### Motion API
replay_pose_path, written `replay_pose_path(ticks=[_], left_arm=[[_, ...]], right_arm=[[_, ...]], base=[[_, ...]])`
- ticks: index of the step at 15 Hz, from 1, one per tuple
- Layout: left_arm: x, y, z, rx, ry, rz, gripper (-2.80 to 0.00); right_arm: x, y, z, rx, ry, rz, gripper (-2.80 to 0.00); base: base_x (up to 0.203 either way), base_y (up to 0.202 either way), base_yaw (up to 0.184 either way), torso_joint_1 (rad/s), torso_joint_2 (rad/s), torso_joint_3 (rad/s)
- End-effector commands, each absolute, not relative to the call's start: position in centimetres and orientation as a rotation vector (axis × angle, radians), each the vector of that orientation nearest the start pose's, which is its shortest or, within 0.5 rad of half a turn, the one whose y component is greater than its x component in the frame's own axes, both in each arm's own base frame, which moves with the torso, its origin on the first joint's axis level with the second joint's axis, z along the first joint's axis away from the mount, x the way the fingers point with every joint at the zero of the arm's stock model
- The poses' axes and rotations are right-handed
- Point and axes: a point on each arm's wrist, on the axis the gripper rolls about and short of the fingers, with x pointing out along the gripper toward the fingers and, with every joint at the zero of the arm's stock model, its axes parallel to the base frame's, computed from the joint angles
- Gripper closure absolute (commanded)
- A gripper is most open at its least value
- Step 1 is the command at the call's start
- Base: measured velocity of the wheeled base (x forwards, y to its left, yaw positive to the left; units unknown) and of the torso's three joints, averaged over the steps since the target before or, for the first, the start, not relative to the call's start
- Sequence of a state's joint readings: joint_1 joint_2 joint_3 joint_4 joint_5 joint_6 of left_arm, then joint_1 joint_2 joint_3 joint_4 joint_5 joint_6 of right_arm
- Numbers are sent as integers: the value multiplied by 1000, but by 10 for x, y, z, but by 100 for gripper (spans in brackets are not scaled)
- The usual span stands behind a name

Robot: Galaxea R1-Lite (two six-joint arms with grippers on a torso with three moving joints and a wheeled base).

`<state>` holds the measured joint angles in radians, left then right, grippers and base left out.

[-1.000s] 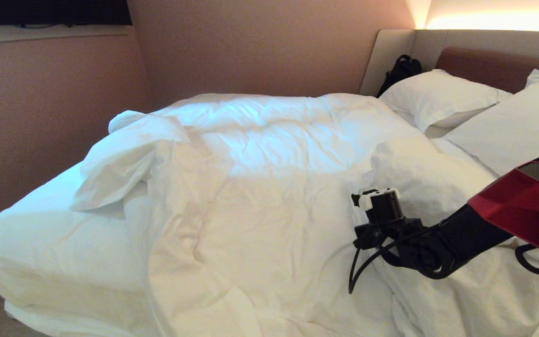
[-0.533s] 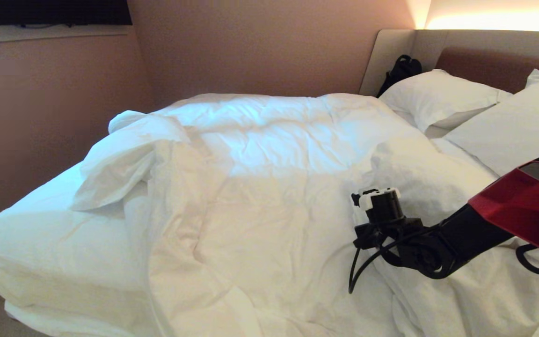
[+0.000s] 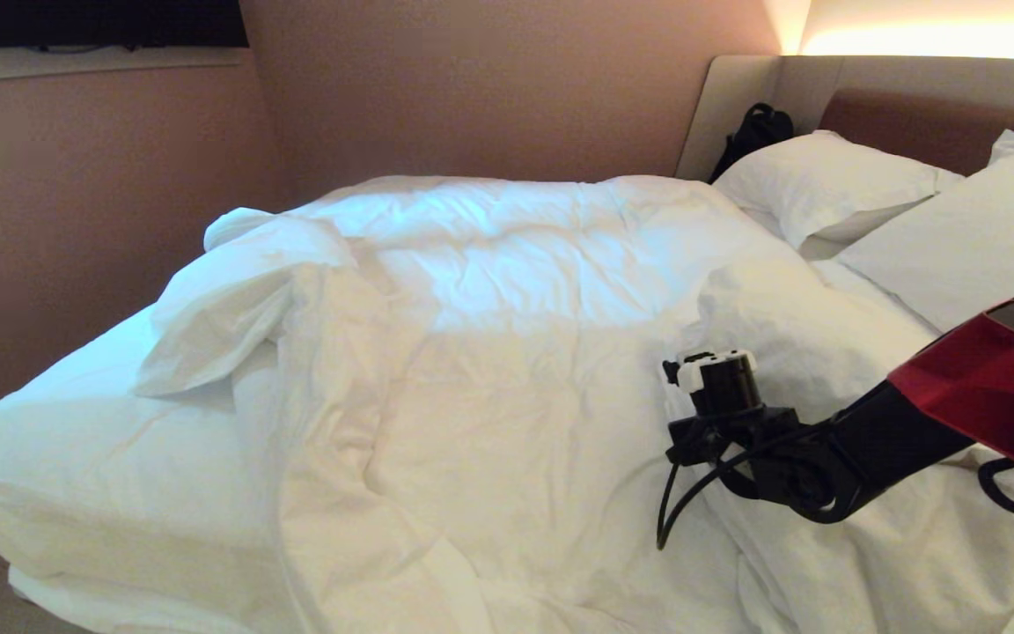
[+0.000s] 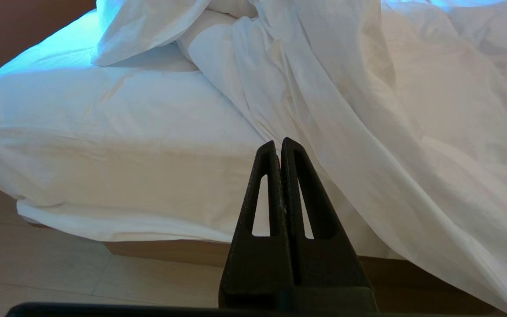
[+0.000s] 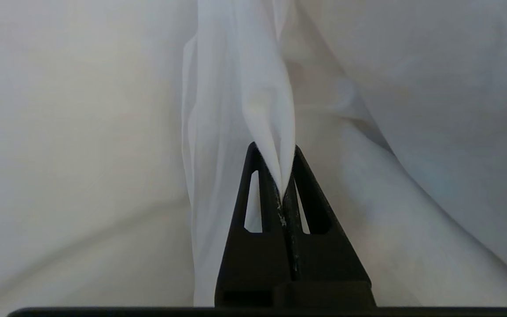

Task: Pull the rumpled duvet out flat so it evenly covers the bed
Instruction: Flatten the corners of the folded blanket

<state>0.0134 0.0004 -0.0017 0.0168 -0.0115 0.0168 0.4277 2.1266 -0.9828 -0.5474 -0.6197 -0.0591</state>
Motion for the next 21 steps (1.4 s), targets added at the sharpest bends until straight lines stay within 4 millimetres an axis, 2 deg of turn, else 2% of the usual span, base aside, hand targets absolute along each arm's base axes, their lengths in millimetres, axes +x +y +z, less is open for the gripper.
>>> replay_pose_path(ticks=[1,5,12,16,21], left_arm=[[-23,-1,74,17,15,1,0],[-23,-1,74,17,15,2,0],[-23,-1,74,17,15,1,0],[-23,-1,74,17,15,1,0],[-23,-1,74,17,15,3,0]], right_arm=[[351,146,76,-352,513,-176,0],[340,138,114,-315,433,-196,0],[329,132,140,-307,377,-222,0],[312,123,170,-305,310,-262,0],[305,119,183,-307,277,-297,0]], base=[[0,0,0,0,0,0],[0,0,0,0,0,0],[0,0,0,0,0,0],[0,0,0,0,0,0],[0,0,0,0,0,0]])
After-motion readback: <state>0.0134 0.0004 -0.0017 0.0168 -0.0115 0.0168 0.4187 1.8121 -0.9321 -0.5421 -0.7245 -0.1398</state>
